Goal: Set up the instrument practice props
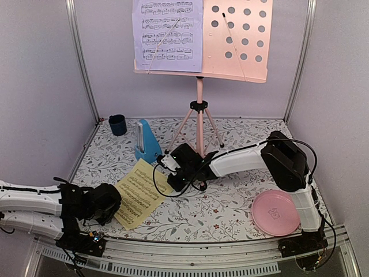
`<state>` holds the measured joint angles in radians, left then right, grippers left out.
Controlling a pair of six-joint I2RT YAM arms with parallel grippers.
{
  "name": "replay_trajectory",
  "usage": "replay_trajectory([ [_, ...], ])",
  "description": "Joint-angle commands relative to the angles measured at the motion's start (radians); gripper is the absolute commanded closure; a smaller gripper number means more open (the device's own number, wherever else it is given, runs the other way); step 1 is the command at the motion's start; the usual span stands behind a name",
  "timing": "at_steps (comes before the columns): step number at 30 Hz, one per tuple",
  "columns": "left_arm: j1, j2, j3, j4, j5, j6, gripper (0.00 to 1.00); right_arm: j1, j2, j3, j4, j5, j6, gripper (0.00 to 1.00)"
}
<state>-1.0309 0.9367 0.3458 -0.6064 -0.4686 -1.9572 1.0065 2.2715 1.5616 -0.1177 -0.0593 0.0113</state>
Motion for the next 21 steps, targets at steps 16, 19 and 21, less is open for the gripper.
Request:
replay_trajectory([
  [16,0.043,-0.011,0.437,-0.036,-0.17,0.993,1.0,-0.009,-0.401,-0.124,0.095,-0.164,-0.049,0.32],
  [19,0.045,-0.045,0.497,0.009,-0.086,1.269,1.0,-0.013,-0.486,-0.16,0.109,-0.21,-0.08,0.19],
  [21,0.049,-0.071,0.532,0.03,0.003,1.405,1.0,-0.015,-0.531,-0.181,0.114,-0.249,-0.104,0.13],
])
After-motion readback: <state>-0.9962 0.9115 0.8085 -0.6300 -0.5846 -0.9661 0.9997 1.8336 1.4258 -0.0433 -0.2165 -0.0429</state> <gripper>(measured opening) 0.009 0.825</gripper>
